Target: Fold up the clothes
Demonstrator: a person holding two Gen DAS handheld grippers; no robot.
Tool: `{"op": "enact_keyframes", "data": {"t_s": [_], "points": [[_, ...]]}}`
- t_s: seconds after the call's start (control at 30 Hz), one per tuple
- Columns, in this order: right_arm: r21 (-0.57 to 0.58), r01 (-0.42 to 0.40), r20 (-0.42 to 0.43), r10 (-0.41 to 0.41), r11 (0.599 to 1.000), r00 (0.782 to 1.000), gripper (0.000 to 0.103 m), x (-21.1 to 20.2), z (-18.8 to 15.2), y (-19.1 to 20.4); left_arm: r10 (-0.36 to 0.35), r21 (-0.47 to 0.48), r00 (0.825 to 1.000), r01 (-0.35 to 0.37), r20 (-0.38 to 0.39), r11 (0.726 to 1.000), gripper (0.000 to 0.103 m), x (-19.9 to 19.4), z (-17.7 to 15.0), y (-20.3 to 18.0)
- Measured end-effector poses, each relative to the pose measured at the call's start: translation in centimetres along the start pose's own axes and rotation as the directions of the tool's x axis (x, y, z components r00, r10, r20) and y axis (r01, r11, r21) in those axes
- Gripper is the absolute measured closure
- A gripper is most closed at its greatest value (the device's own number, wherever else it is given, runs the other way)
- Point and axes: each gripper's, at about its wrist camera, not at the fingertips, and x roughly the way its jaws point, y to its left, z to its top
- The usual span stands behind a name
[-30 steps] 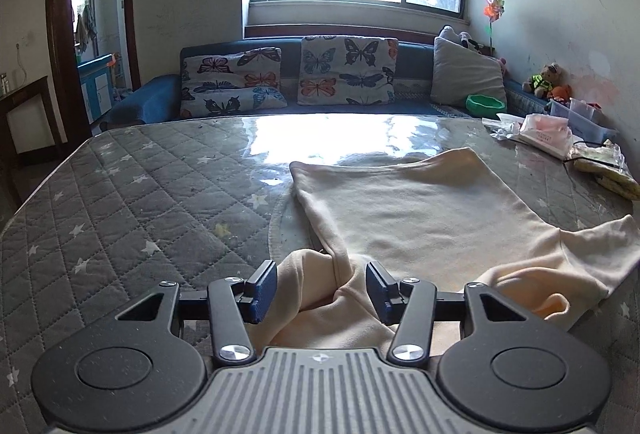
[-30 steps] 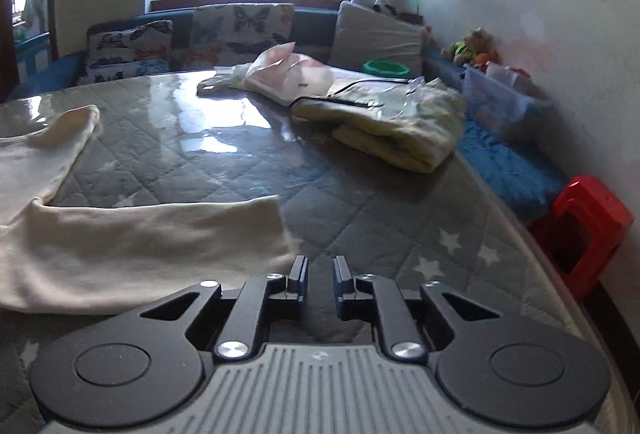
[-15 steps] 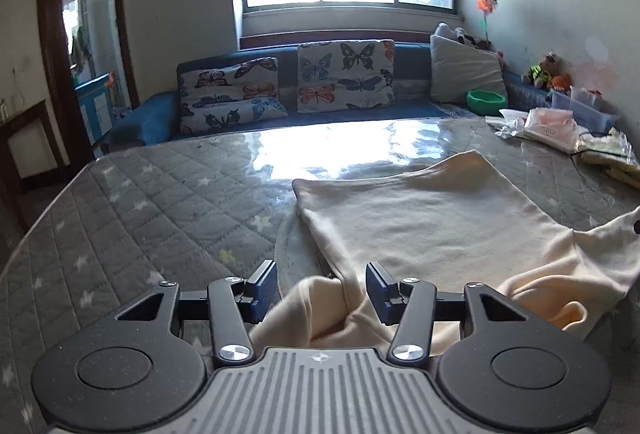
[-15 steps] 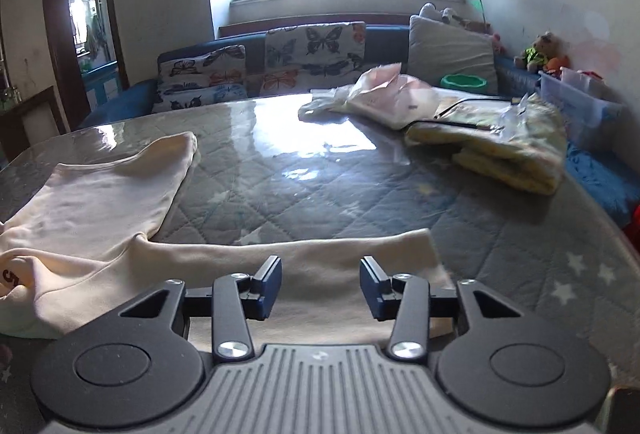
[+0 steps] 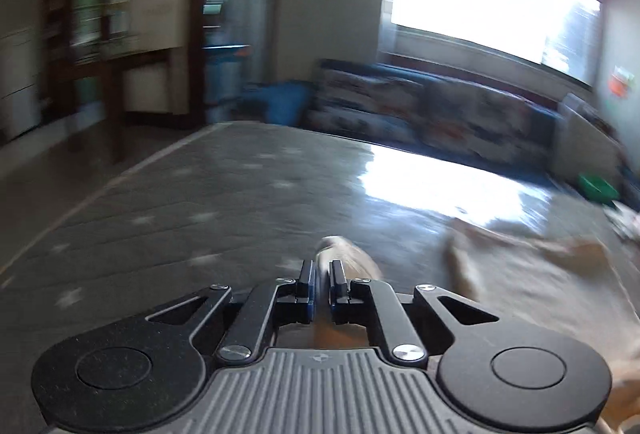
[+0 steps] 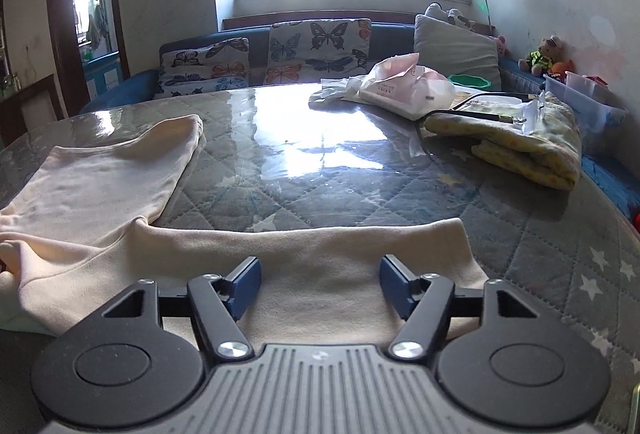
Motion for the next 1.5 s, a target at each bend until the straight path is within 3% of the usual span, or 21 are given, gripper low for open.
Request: {"op": "enact_keyframes", "data": {"t_s": [0.07,0.13,0.17,0.6,0.7,0.8,0.93,1.2,1.3,1.37,1.47,1.5], "points": [[-0.008,-0.003,-0.002,0.003,1.000,1.000,0.031,0.1,0.0,0.1,0.061,-0.064,0.998,-0.061,-0.008,0.996,0.090,-0.1,-0.5,1.8],[-0.014,-0.004,-0.005,0.004,1.000,1.000,0.028,0.1,0.0,0.2,0.078,-0.107,0.996,-0.081,-0.034,0.991,0.073,0.1,-1.1,3.3],[-0.016,-0.004,-0.005,0.004,1.000,1.000,0.028,0.1,0.0,0.3,0.082,-0.126,0.995,-0.088,-0.049,0.988,0.071,0.3,-1.3,4.0],[-0.028,-0.008,-0.009,0.008,1.000,1.000,0.023,0.3,0.0,0.3,-0.078,-0.216,0.987,0.047,-0.139,0.975,0.071,2.7,-1.4,7.1],[-0.024,-0.008,-0.008,0.008,1.000,1.000,0.023,0.3,0.0,0.3,-0.116,-0.227,0.984,0.082,-0.139,0.970,0.073,3.5,-1.0,6.6],[-0.021,-0.008,-0.007,0.008,1.000,1.000,0.023,0.3,0.0,0.2,-0.151,-0.252,0.981,0.117,-0.121,0.961,0.090,3.6,-0.7,6.3],[-0.020,-0.008,-0.007,0.008,1.000,1.000,0.022,0.3,0.0,0.2,-0.204,-0.244,0.976,0.179,-0.080,0.953,0.099,3.5,0.0,4.4],[-0.008,-0.004,-0.005,0.004,1.000,1.000,0.022,0.3,0.0,0.0,-0.344,-0.136,0.939,0.343,0.014,0.929,0.100,1.8,0.6,-0.7],[0.000,-0.005,-0.004,0.005,1.000,1.000,0.022,0.3,0.0,-0.1,-0.243,-0.098,0.968,0.249,0.069,0.964,0.098,0.2,0.1,-0.5],[-0.001,-0.006,-0.006,0.006,1.000,1.000,0.021,0.3,0.0,-0.1,-0.166,-0.155,0.983,0.176,0.077,0.972,0.091,-0.2,-0.1,1.0],[-0.007,-0.005,-0.007,0.005,1.000,1.000,0.020,0.4,0.0,0.0,-0.055,-0.221,0.997,0.063,0.045,0.973,0.060,0.5,-0.6,3.3],[-0.007,-0.005,-0.007,0.005,1.000,1.000,0.020,0.4,0.0,0.0,-0.032,-0.230,0.999,0.036,0.021,0.973,0.056,1.0,-0.8,3.8]]}}
